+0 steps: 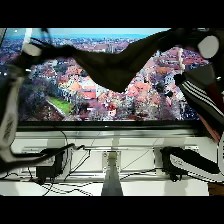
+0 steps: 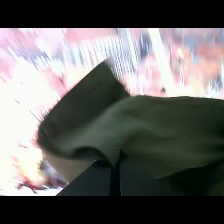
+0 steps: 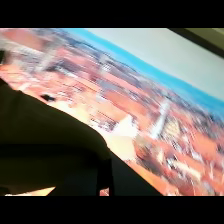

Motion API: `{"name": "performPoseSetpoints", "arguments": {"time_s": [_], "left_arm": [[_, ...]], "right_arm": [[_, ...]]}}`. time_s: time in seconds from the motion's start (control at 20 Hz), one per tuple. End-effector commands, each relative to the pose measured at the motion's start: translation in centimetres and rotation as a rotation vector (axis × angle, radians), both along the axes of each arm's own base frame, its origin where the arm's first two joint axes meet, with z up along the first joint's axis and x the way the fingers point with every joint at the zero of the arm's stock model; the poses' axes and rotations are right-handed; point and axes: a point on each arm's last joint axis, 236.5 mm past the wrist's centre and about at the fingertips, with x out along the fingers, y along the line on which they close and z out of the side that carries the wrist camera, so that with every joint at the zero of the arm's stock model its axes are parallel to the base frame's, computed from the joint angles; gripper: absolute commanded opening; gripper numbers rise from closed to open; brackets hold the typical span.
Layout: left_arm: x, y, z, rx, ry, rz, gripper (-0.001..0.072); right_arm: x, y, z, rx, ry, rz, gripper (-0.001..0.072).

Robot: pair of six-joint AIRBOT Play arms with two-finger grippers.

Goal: Fold the clothes and pants, and hang the long-sleeved shirts on hangers.

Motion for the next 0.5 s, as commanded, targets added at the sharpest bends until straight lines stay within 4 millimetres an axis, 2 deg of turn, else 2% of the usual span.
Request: {"name": "performPoseSetpoints", "arguments": {"time_s": [0.0, 0.1, 0.2, 0.3, 0.45], "left_arm": [[-5.0, 8.3, 13.9, 0.167, -0.283, 0.139, 0.0014], [-9.4, 12.5, 20.1, 0.295, -0.416, 0.24, 0.0014], [-13.9, 15.7, 24.5, 0.409, -0.505, 0.338, 0.0014], [-18.0, 17.5, 28.1, 0.478, -0.585, 0.426, 0.0014], [-23.0, 18.1, 31.9, 0.527, -0.68, 0.511, 0.0015]], "right_arm": [[-0.2, -9.0, -0.7, 0.125, 0.044, -0.296, 0.0014], [-1.1, -11.9, -1.6, 0.137, 0.084, -0.369, 0.0015], [-2.3, -12.5, -2.3, 0.163, 0.139, -0.392, 0.0015], [-3.2, -10.8, -1.2, 0.219, 0.138, -0.354, 0.0014], [-4.9, -6.8, 3.4, 0.317, 0.054, -0.208, 0.0015]]}}
